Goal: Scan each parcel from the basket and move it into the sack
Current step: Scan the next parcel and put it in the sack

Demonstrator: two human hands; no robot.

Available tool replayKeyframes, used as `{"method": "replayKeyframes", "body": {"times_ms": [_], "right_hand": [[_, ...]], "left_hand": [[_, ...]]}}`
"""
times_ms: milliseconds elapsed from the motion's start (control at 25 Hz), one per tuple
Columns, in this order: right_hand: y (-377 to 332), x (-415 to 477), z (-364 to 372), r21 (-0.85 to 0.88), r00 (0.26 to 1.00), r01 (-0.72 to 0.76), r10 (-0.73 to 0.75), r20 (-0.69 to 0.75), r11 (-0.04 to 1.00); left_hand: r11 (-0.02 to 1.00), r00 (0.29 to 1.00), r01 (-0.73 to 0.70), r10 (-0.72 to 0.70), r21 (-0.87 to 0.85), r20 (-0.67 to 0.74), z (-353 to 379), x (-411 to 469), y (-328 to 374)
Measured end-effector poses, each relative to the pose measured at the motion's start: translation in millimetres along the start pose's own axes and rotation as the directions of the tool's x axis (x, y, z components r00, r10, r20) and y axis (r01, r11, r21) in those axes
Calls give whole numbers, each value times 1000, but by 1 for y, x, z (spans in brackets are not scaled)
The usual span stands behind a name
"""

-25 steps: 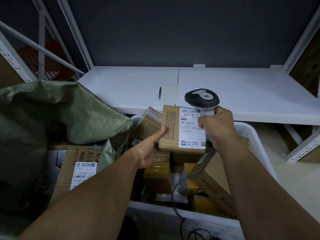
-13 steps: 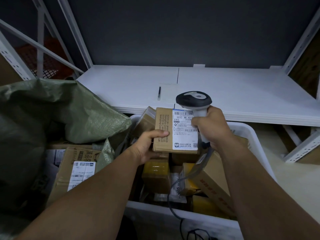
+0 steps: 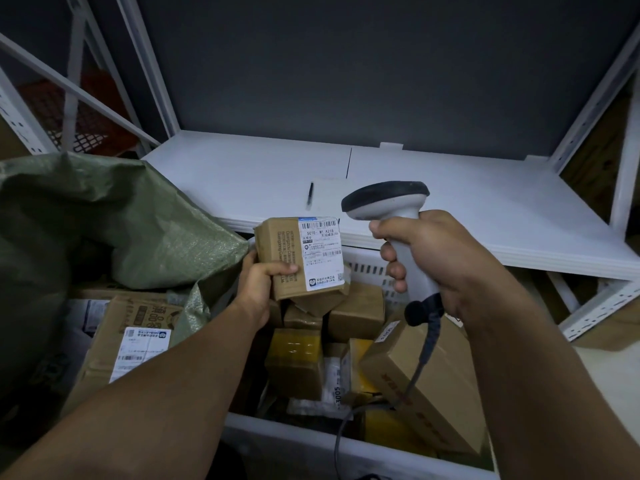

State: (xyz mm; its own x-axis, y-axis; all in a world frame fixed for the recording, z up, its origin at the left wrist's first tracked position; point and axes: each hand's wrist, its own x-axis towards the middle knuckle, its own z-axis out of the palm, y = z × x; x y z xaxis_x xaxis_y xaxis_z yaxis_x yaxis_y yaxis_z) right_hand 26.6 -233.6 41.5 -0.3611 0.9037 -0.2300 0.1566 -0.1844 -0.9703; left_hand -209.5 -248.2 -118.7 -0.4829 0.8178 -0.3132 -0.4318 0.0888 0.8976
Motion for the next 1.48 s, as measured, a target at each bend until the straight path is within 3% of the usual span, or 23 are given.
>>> {"method": "replayKeyframes", "body": {"times_ms": [760, 1480], "right_hand": [[-5, -6, -9, -64, 1000, 2, -3, -20, 998], [-15, -25, -22, -48, 1000, 7, -8, -18, 999]], "left_hand": [[1000, 999, -21, 22, -20, 49, 1, 4, -4], [999, 1000, -31, 31, 43, -6, 6, -14, 6]]}}
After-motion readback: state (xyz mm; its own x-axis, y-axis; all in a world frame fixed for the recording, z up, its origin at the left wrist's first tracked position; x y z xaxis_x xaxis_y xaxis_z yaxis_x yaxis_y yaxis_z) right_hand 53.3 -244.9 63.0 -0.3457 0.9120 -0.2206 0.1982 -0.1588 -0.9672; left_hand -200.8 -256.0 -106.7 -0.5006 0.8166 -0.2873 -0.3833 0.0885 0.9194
